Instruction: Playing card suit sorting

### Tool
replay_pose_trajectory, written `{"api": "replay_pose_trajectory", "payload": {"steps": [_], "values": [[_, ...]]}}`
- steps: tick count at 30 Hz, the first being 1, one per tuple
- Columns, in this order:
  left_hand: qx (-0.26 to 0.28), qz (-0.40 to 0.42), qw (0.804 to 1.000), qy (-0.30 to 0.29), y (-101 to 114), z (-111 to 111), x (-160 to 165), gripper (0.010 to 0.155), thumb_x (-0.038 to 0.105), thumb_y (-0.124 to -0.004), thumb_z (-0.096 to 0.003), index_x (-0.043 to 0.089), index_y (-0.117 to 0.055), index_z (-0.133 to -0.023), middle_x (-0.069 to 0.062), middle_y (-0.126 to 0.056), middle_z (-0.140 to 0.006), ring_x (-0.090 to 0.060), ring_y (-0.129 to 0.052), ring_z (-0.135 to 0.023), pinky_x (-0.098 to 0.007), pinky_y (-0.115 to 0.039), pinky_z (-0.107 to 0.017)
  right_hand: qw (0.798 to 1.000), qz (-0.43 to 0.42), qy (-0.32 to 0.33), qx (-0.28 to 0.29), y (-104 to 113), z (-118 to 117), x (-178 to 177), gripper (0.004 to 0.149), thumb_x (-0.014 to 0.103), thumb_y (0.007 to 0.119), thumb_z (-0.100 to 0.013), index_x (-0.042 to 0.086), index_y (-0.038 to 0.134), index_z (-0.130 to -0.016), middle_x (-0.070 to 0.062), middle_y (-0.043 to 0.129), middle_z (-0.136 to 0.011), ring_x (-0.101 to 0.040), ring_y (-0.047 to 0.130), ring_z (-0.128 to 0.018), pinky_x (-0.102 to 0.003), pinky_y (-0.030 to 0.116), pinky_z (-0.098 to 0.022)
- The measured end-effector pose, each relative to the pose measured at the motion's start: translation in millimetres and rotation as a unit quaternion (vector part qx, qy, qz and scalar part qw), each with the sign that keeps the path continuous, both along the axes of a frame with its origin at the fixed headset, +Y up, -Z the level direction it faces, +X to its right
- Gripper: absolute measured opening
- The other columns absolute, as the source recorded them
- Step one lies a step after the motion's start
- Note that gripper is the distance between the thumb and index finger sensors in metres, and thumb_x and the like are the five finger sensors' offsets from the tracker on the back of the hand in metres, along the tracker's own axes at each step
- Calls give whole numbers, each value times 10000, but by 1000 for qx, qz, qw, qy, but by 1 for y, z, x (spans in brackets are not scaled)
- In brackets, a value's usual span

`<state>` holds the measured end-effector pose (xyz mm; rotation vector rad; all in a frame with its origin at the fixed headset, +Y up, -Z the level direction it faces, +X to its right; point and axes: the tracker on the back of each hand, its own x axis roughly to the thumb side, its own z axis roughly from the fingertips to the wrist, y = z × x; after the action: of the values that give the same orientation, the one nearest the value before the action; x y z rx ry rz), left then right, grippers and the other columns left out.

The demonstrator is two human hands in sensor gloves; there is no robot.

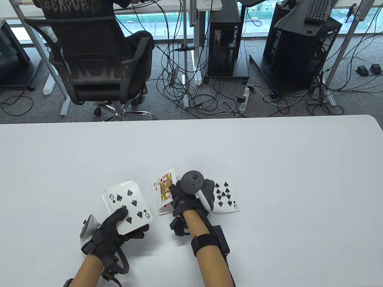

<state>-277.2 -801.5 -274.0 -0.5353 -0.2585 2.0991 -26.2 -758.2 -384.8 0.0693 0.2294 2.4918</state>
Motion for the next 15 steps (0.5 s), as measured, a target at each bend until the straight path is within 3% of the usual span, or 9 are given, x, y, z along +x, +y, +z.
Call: {"api": "replay_pose_trajectory", "payload": {"steps": [2,7,15], "values": [[0,1,1000,0,0,0,0,636,523,-612,-686,148,-328,-1114,-216,-564,-1047,-356,-902,-793,-418,-824,-553,997,75,15,-21,0,0,-9,490,250,676,-558,-169,692,-811,-54,936,-358,-266,988,-244,-410,871,-175],[2,1,1000,0,0,0,0,636,522,-613,-687,147,-328,-1114,-214,-565,-1047,-356,-901,-793,-418,-824,-554,965,258,37,-34,-3,1,-28,539,288,679,-561,-186,684,-818,-53,938,-347,-260,987,-238,-406,871,-166],[3,2,1000,0,0,0,0,635,522,-613,-686,148,-329,-1113,-215,-565,-1046,-356,-901,-792,-419,-824,-553,924,377,50,-31,-9,4,-40,604,376,643,-572,-179,715,-799,-47,942,-319,-249,985,-221,-410,868,-155]]}}
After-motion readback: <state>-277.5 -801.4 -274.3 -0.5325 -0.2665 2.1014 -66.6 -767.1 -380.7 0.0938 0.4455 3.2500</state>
